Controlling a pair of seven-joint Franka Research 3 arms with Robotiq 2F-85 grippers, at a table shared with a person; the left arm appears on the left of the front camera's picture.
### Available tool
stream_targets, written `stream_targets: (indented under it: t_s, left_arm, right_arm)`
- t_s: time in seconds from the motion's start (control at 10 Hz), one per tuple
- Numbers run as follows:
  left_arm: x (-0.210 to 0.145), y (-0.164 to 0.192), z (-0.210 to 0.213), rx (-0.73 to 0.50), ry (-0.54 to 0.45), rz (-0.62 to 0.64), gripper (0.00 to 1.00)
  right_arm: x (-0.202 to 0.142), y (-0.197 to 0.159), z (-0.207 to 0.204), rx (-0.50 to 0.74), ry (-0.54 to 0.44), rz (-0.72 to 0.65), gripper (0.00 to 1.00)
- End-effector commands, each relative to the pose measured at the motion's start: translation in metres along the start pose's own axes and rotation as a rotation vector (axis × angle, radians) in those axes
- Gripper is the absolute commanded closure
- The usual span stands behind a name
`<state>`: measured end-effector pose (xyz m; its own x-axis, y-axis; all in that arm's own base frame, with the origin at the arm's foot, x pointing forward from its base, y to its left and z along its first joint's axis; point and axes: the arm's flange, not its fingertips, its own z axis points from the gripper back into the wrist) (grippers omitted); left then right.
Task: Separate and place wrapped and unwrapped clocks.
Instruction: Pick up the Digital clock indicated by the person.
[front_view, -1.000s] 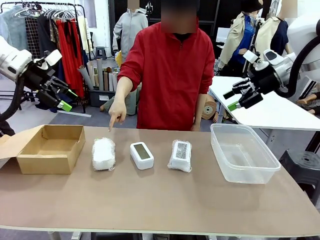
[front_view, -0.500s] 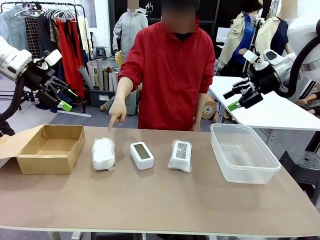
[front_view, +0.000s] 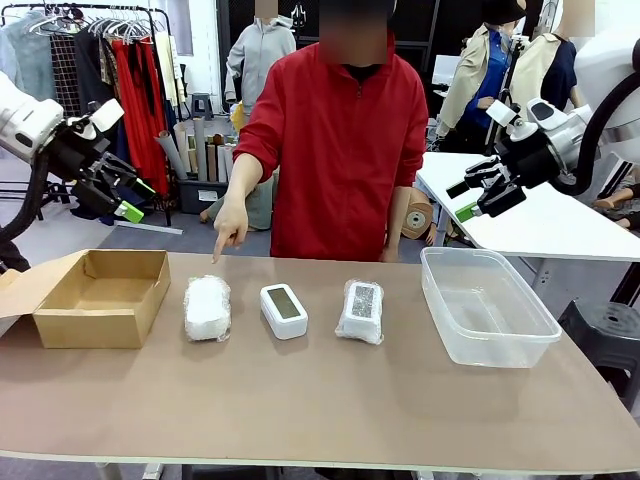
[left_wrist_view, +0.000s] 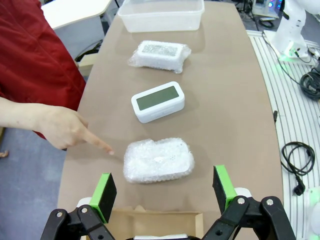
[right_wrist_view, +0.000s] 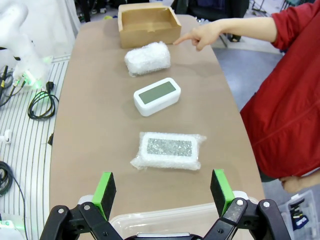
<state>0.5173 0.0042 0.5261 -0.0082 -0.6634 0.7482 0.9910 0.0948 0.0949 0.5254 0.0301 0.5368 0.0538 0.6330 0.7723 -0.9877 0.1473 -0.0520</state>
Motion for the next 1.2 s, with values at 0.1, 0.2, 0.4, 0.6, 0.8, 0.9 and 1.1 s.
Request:
stream_targets:
  t_s: [0.1,0.2,0.4,0.6,0.8,0.9,1.1]
  left_arm:
    - [0.012,-0.007,-0.001,-0.002,0.09,0.064,0.0]
    - [0.026,-0.019,-0.001,0.03,0.185,0.093,0.0]
    - [0.058,-0.035,-0.008,0.076,0.349,0.222,0.0]
    - [0.088,-0.05,-0.026,0.152,0.49,0.363,0.0]
    - [0.109,-0.059,-0.052,0.238,0.567,0.463,0.0]
    - [0.113,-0.059,-0.069,0.28,0.595,0.505,0.0]
    - [0.113,-0.057,-0.096,0.379,0.547,0.633,0.0]
  right_arm:
    - [0.001,0.001,0.002,0.006,-0.006,0.001,0.0]
    - [0.001,0.001,0.002,0.006,-0.006,0.001,0.0]
    - [0.001,0.001,0.002,0.006,-0.006,0.001,0.0]
    - [0.001,0.001,0.002,0.006,-0.006,0.001,0.0]
    - [0.001,0.001,0.002,0.006,-0.006,0.001,0.0]
    - [0.001,0.001,0.002,0.006,-0.006,0.001,0.0]
    - [0.001,0.001,0.002,0.006,-0.006,0.001,0.0]
